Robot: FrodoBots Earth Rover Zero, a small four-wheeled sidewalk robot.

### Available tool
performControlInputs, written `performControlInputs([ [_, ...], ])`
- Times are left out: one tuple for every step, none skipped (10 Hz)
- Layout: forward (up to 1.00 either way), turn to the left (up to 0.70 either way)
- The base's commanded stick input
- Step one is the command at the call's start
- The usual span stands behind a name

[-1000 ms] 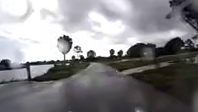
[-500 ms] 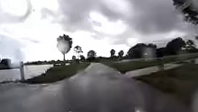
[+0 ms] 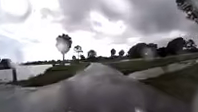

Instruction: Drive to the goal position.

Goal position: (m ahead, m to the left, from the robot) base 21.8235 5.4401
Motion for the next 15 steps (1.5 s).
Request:
performControlInputs([
  [1.0, 0.0],
  [1.0, 0.0],
  [1.0, 0.0],
  [1.0, 0.0],
  [1.0, 0.0],
  [1.0, 0.0],
  [1.0, 0.0],
  [1.0, 0.0],
  [1.0, 0.0],
  [1.0, 0.0],
  [1.0, 0.0],
  [1.0, 0.0],
  [1.0, 0.0],
  [1.0, 0.0],
  [1.0, 0.0],
])
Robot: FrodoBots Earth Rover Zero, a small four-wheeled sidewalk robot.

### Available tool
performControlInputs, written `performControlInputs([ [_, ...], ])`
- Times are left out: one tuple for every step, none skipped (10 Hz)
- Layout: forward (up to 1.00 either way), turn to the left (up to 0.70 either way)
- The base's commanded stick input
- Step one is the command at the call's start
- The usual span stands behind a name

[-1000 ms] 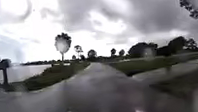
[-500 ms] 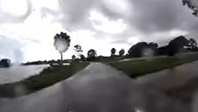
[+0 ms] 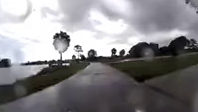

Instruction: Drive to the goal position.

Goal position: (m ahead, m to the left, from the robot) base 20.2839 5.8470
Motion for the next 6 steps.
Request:
performControlInputs([
  [1.0, 0.0],
  [1.0, 0.0],
  [1.0, 0.0],
  [1.0, 0.0],
  [1.0, 0.0],
  [1.0, 0.0],
])
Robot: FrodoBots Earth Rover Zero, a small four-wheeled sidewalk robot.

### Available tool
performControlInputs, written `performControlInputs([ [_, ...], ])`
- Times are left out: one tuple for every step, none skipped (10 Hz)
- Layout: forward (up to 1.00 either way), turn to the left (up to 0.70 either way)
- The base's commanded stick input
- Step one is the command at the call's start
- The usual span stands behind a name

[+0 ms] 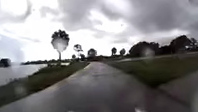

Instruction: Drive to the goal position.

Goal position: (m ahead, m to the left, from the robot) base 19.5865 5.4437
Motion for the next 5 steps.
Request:
performControlInputs([
  [1.0, 0.0],
  [1.0, 0.0],
  [1.0, 0.0],
  [1.0, 0.0],
  [1.0, 0.0],
])
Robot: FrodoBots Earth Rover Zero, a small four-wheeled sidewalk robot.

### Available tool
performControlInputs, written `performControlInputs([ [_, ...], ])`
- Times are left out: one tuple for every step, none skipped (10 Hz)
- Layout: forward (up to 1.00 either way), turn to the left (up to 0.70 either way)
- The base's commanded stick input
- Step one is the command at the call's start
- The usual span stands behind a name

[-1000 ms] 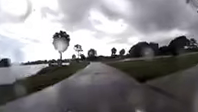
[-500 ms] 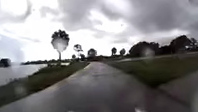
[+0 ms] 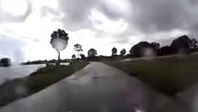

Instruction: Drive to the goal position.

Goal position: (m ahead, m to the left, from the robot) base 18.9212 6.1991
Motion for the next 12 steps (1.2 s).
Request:
performControlInputs([
  [1.0, 0.0],
  [1.0, 0.0],
  [1.0, 0.0],
  [1.0, 0.0],
  [1.0, 0.0],
  [1.0, 0.0],
  [1.0, 0.0],
  [1.0, 0.0],
  [1.0, 0.0],
  [1.0, 0.0],
  [1.0, 0.0],
  [1.0, 0.0],
])
